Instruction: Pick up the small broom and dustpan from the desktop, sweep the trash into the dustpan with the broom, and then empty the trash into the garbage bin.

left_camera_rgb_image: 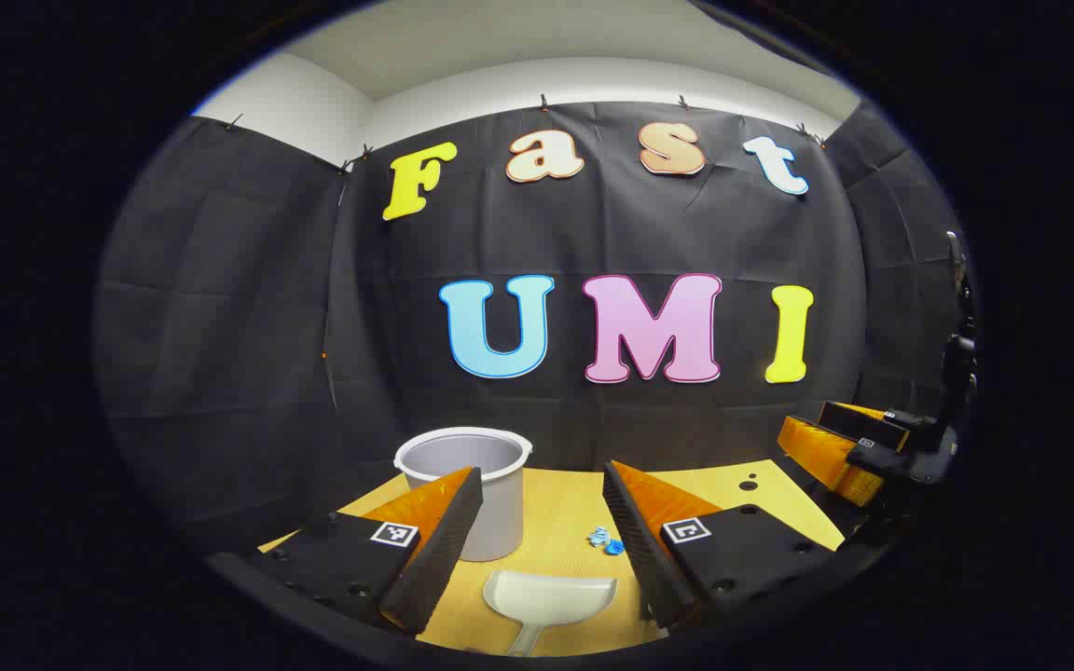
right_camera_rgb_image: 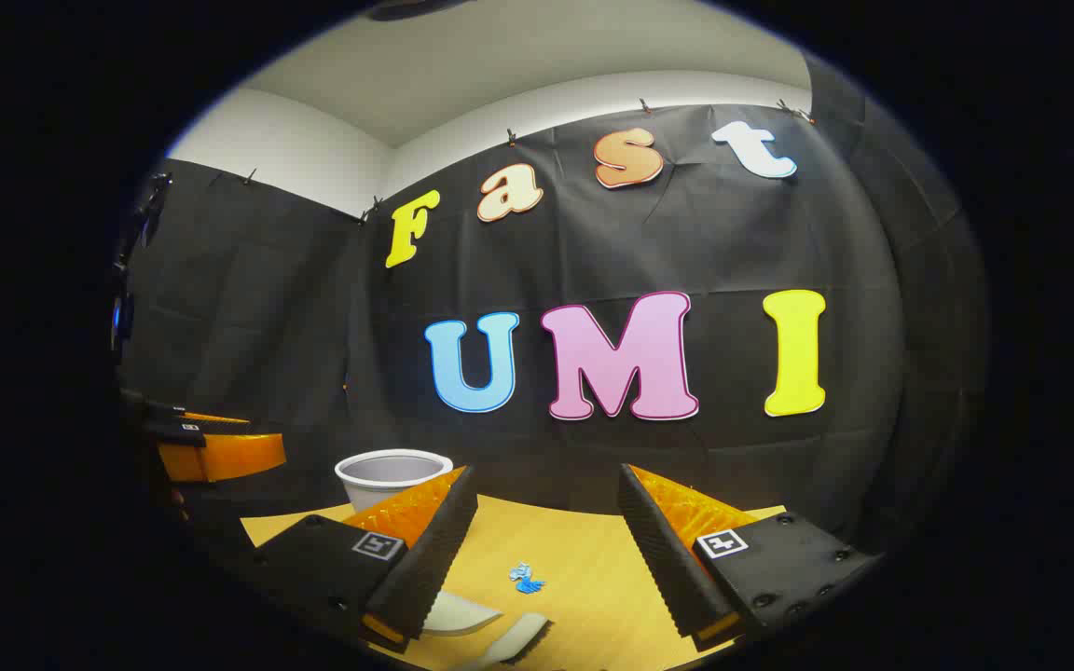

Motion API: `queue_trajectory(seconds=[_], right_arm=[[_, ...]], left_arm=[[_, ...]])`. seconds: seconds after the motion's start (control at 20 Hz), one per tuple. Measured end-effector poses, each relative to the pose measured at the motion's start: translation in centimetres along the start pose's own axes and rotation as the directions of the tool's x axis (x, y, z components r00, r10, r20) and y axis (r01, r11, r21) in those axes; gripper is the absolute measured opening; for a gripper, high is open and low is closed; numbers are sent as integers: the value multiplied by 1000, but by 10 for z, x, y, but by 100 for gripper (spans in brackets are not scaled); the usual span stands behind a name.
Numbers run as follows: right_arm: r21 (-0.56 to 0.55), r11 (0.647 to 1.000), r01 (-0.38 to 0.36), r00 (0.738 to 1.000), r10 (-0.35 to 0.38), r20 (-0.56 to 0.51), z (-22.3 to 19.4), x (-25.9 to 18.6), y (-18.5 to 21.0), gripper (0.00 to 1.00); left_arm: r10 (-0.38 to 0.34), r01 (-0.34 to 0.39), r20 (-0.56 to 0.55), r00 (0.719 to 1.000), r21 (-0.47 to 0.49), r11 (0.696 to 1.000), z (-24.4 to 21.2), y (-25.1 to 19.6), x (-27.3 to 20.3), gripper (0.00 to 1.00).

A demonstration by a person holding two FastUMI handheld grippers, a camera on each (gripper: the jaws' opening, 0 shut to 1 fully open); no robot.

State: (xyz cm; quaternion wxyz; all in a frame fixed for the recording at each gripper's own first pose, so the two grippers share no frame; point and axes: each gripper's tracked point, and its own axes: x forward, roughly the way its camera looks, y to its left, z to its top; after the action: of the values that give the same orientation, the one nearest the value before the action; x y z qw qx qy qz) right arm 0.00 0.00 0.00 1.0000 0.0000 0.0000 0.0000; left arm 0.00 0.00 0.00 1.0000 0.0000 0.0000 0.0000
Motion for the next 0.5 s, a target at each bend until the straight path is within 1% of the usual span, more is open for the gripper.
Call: queue_trajectory(seconds=[0.05, 0.15, 0.2, 0.45, 0.5], right_arm=[[5, 1000, 4, 1000, -4, 2, 1, -1, 0, 89], [10, 1000, 18, 1000, -18, 8, 3, -3, 1, 89], [10, 1000, 27, 1000, -27, 10, 3, -3, 0, 98], [20, 997, 68, 998, -68, -8, 1, -5, 1, 98], [13, 997, 80, 997, -80, -7, 3, -6, 1, 98]], left_arm=[[2, -2, 5, 1000, 4, 1000, 1, 1, 0, 80], [7, -7, 19, 1000, 0, 1000, 5, 4, 0, 77], [7, -7, 28, 1000, -5, 1000, 6, 4, 0, 77], [-19, 20, 43, 999, -20, 1000, 5, 13, 5, 77], [-32, 34, 44, 998, -35, 999, 4, 15, 9, 80]])
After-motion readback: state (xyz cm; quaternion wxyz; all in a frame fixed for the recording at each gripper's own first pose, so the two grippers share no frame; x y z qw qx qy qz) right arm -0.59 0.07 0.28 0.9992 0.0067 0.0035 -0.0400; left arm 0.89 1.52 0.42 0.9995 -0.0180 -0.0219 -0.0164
